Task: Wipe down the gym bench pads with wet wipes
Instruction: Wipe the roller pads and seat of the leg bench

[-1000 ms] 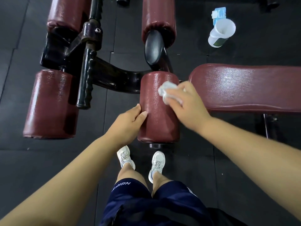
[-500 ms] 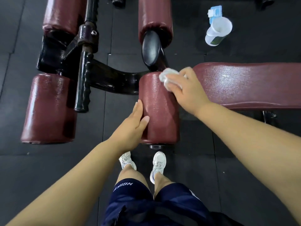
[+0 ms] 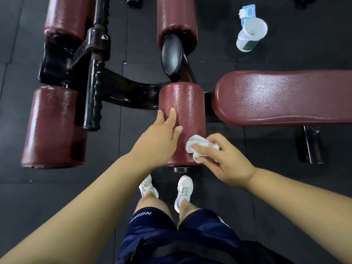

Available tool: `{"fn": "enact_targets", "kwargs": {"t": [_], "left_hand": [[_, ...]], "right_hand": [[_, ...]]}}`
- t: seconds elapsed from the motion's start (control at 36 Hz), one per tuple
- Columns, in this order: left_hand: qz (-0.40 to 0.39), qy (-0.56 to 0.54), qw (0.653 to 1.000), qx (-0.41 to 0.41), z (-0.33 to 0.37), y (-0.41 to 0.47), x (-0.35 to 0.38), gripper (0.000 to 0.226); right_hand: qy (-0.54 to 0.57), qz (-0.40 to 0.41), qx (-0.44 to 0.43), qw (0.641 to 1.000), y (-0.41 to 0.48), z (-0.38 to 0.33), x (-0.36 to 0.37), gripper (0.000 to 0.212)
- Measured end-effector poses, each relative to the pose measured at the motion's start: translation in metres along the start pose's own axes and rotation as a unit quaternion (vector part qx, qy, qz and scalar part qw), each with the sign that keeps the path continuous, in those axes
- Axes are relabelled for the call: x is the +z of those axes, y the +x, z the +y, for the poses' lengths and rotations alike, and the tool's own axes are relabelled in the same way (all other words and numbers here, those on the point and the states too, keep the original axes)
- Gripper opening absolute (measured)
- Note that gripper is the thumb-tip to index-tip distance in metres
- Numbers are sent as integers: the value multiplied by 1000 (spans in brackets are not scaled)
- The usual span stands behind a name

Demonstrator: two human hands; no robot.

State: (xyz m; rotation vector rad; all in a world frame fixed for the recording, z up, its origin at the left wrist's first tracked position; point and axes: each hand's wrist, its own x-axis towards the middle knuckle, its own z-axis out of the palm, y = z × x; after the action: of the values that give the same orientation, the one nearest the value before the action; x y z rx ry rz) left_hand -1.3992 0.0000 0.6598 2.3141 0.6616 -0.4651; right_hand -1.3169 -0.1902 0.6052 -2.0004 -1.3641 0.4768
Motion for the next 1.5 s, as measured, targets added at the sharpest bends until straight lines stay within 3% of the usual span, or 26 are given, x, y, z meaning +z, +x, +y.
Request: {"fn": "enact_targets", "kwargs": {"t": [0.11,0.28,0.42,0.61,0.75,0.86,1.11,1.22,1.36,1.5], "left_hand": [[-13,6,1000,2,-7,-2,15,60],[-19,-135,991,5,-41,0,17,58],[-48,-234,971,-20,-57,-1,10,55],[48,-141,989,-2,-26,1,-3,52],[8,-53,998,-14,-6,6,-1,58],[1,-16,1000,-16,-8,5,13,64],[-38,-171,984,-26,-51,5,10,58],[-40,-199,979,-24,-51,2,1,58],[60,-102,993,6,-23,1,-4,61],[24,-18,1000,-9,-10,-4,8,67]], "right_hand": [[-28,45,-31,998,24,17,-4,25],[-4,140,136,981,95,41,-21,18],[0,150,169,974,118,40,-24,21],[31,91,51,994,43,4,-1,18],[5,-9,-22,1000,5,-1,-1,27],[-35,4,-98,995,22,14,-5,26],[4,135,106,985,116,31,-23,17],[28,154,145,977,122,21,-18,19],[6,92,76,993,72,3,-7,17],[-8,-3,0,1000,8,-7,2,29]]}}
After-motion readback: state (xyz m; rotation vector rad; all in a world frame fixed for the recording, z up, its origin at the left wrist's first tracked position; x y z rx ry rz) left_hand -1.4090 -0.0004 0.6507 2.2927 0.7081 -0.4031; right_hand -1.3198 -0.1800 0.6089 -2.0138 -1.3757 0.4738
